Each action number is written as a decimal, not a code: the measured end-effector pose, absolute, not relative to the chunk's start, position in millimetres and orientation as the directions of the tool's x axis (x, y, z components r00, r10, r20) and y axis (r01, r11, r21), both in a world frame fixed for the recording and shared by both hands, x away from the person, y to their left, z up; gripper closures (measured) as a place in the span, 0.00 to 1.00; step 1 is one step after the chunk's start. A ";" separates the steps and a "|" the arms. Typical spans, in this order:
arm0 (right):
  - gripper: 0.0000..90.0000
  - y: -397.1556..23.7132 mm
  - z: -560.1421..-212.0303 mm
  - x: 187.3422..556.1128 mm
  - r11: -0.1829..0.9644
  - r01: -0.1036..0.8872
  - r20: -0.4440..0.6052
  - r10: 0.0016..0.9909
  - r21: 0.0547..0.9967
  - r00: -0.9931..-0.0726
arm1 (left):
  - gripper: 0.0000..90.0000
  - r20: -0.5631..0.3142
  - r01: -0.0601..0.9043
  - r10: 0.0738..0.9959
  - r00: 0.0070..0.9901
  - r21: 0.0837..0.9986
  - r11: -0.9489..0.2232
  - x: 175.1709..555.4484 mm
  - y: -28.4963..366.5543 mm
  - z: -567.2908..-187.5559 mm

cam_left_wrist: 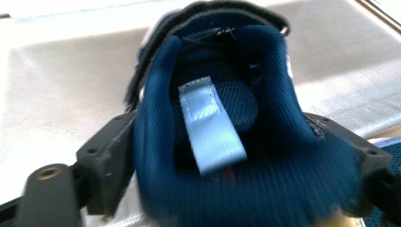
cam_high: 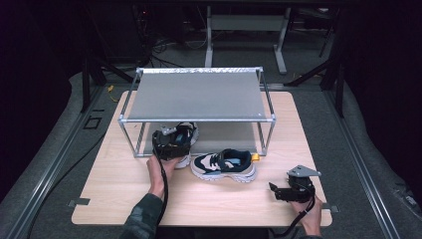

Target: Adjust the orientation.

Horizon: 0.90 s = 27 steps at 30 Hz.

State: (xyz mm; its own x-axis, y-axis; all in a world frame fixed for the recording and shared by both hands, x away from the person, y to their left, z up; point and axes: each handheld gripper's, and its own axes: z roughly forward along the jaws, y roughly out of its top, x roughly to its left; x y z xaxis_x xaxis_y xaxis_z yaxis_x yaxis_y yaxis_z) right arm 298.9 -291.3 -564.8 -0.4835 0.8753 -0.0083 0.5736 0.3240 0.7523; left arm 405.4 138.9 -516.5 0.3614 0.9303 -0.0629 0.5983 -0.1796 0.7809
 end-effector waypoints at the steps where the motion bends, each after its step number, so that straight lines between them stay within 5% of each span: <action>1: 0.14 -291.3 -564.7 298.9 0.325 0.574 -0.008 0.875 0.752 -0.484 | 0.17 -0.060 0.585 0.930 0.364 0.791 -0.178 401.1 140.4 -514.6; 13: 0.14 -290.4 -565.2 298.6 0.317 0.571 -0.006 0.878 0.758 -0.479 | 0.23 -0.101 0.523 0.919 0.381 0.844 -0.124 356.0 157.9 -512.1; 17: 0.14 -290.4 -565.5 299.0 0.319 0.571 -0.007 0.877 0.757 -0.481 | 0.40 -0.092 0.534 0.923 0.375 0.835 -0.133 356.6 155.8 -522.4; 27: 0.14 -290.7 -565.3 299.1 0.322 0.570 -0.011 0.877 0.756 -0.480 | 0.41 -0.072 0.530 0.933 0.352 0.837 -0.136 376.6 146.9 -527.1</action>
